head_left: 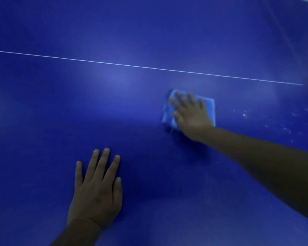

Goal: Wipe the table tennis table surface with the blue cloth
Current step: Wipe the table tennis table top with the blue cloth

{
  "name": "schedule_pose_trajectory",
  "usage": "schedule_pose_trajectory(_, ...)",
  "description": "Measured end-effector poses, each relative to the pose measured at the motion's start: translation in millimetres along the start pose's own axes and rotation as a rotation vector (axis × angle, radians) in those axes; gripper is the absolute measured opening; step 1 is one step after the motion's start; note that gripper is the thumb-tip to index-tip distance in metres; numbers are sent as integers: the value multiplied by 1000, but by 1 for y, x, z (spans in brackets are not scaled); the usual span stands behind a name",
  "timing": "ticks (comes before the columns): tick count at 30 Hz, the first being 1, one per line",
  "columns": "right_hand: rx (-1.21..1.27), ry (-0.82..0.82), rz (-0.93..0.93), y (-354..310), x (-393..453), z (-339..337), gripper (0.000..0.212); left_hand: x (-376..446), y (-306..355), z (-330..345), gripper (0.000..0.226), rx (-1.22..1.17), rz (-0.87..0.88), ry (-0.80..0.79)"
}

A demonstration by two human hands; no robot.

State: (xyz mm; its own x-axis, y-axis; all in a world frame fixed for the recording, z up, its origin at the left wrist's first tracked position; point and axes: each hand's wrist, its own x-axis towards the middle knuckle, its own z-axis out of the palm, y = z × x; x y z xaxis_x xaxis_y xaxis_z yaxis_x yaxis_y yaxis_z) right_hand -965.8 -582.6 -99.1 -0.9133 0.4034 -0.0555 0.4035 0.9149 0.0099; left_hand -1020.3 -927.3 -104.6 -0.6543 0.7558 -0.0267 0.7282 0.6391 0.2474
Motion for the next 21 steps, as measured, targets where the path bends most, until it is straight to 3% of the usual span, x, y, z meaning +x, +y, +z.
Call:
schedule_pose_trajectory(2,75,-48,299,10,22,-2,64,0,0,-1,58,10,1,-3)
schedule_pose_trajectory(4,96,7,401,-19,19,-1,65,2,-1,-1,59,4,5,-6)
schedule_pose_trajectory(8,140,30,317,-110,15,-2,67,2,-3,1,56,-7,19,29)
schedule_pose_trajectory(13,206,-31,163,-164,98,-12,56,2,-5,0,61,8,2,-5)
schedule_pose_trajectory(16,186,-5,246,-105,134,-3,54,3,-2,-1,61,17,4,-16)
schedule_pose_trajectory(19,95,34,596,26,120,12,54,3,-5,0,60,26,9,-24)
schedule_pose_trajectory(21,175,54,894,98,87,3,55,3,-5,-2,60,14,6,-33)
